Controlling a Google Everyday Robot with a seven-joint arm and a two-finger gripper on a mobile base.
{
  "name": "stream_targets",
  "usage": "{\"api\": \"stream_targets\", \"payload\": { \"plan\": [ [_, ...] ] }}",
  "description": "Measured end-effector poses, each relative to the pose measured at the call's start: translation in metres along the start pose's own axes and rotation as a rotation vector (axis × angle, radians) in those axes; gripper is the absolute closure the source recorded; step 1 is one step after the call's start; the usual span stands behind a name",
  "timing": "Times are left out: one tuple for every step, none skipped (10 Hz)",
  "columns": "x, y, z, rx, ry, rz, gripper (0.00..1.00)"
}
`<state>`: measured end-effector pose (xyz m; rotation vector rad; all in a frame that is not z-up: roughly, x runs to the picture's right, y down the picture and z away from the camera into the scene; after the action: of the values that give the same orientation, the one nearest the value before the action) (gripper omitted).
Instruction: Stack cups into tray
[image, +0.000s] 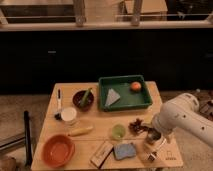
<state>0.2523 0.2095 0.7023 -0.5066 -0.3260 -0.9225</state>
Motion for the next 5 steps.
{"api": "stream_targets", "payload": {
  "plan": [
    [-0.002,0.000,0.003,-0.011,-0.009,-0.071,0.20],
    [-0.004,0.000,0.007,-0.031,-0.012,-0.122,0.20],
    [-0.005,0.000,0.010,-0.039,-0.009,-0.161,0.20],
    [-0.006,0.003,0.016,-0.054,-0.008,-0.214,0.20],
    [-0.007,0.004,0.019,-0.060,-0.008,-0.250,0.20]
  ]
}}
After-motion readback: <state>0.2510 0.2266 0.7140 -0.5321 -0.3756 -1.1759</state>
